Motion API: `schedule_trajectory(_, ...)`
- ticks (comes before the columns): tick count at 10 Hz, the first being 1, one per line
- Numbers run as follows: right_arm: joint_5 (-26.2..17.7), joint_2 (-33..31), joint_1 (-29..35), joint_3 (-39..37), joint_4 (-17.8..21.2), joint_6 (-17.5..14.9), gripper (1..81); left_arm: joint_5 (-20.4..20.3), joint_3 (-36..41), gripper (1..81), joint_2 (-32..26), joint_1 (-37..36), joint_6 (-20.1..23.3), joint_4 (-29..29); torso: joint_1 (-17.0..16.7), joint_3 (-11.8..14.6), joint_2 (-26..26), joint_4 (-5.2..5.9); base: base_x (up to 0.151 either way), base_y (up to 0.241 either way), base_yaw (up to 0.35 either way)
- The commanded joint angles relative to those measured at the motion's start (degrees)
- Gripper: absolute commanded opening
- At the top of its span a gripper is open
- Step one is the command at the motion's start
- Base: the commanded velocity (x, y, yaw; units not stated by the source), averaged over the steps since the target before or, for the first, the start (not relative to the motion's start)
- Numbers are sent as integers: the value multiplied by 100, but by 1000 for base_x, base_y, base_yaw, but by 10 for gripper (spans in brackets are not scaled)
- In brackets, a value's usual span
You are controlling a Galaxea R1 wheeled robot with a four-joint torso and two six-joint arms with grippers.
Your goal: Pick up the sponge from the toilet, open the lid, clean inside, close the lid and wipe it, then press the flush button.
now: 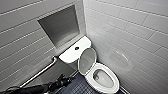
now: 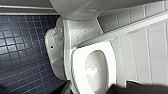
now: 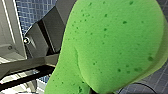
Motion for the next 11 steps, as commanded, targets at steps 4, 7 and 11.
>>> schedule_trajectory(4,1356,1138,-1097,-2047,-521,-457,10,155,-1271,811,733,-996,-509,-43,-5,0,0,0,0,0,0)
schedule_trajectory(7,1770,1756,-1369,-3089,-521,-818,10,173,-1880,811,1078,-1277,-764,-43,-5,0,0,0,0,0,0)
schedule_trajectory(11,2096,1906,-1519,-3424,-530,-845,10,182,-2204,811,1060,-1444,-834,-43,-5,2,0,0,0,0,0)
